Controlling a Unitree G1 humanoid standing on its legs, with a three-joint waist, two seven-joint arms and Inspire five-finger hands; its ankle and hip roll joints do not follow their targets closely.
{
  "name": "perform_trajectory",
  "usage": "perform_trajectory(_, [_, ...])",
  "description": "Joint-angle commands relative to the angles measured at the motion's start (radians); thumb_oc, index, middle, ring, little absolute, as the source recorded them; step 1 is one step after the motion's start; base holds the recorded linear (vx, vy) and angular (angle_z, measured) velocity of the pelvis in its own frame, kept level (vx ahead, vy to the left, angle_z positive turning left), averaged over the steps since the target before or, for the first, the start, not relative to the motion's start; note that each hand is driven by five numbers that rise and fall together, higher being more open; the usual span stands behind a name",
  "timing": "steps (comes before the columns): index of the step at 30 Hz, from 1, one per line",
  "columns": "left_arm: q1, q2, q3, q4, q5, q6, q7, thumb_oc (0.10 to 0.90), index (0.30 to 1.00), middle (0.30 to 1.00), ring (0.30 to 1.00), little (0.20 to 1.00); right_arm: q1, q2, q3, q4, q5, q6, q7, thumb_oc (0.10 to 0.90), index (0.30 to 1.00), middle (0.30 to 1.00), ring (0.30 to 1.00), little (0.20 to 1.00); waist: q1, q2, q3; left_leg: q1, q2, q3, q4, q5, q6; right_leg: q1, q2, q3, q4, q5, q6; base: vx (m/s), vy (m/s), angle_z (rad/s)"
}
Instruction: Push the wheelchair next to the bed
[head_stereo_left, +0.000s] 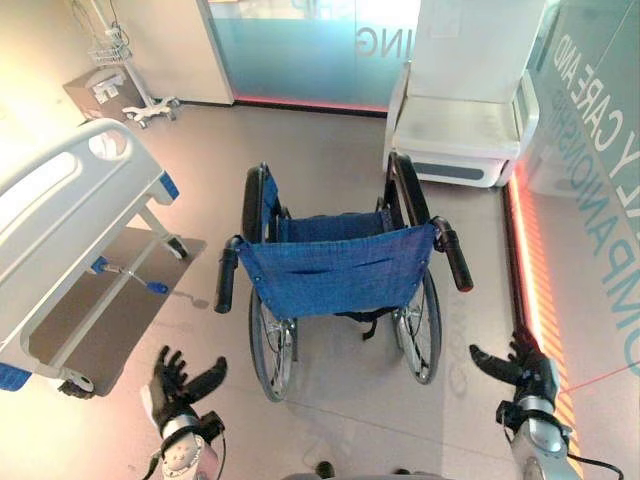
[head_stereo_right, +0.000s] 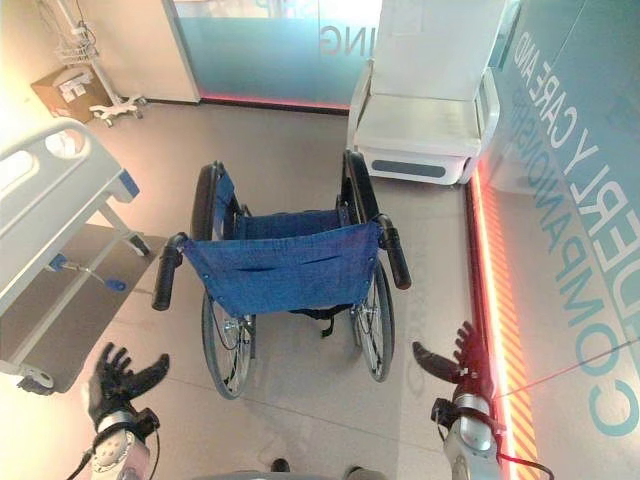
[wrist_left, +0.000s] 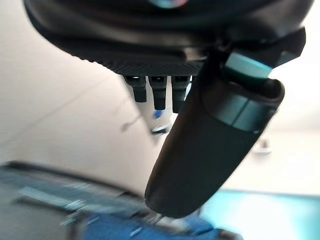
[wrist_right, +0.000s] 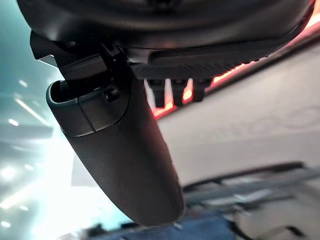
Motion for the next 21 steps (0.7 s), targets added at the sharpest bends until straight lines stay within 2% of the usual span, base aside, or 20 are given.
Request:
perform_trajectory(1, [-0.061,0.100,0.057,-0.119,0.087,-0.148,0.071,0.800,0.900,0.900,0.900,0.900,-0.079,-0.062,-0.048,-0.132,-0.009,-0.137,-0.053,0.800,0.900,0.900,0.900,0.900,-0.012,-0.031,-0.028,0.002,-0.030,-0.012,0.024,-0.073,-0.024,0.004,-0.017,-0.007,-0.022,0.031,-0.001,0.00,0.000,0.00])
perform_trajectory(9, [-0.106,0.182,0.082,-0.322,0.130,-0.129,0.034,0.800,0.900,0.900,0.900,0.900,-0.129,-0.091,-0.089,-0.321,-0.032,-0.156,-0.079,0.800,0.900,0.900,0.900,0.900,-0.011,-0.025,-0.035,-0.002,-0.031,-0.020,0.018,-0.067,-0.027,0.006,-0.018,-0.009,-0.031,0.031,-0.002,-0.01,0.007,0.01])
perform_trajectory(12, [-0.156,0.226,0.065,-0.405,0.157,-0.108,0.020,0.800,0.900,0.900,0.900,0.900,-0.161,-0.117,-0.060,-0.416,-0.053,-0.130,-0.058,0.800,0.900,0.900,0.900,0.900,-0.012,-0.023,-0.043,-0.006,-0.031,-0.019,0.017,-0.064,-0.029,0.005,-0.018,-0.009,-0.035,0.033,0.000,-0.01,0.003,0.00])
perform_trajectory(21, [-0.169,0.210,0.067,-0.533,0.234,-0.141,0.074,0.800,0.900,0.900,0.900,0.900,-0.171,-0.104,-0.028,-0.552,-0.031,-0.148,-0.025,0.800,0.900,0.900,0.900,0.900,-0.006,-0.028,-0.055,-0.009,-0.033,-0.021,0.015,-0.060,-0.026,0.006,-0.010,-0.004,-0.036,0.030,-0.002,0.00,0.000,0.00])
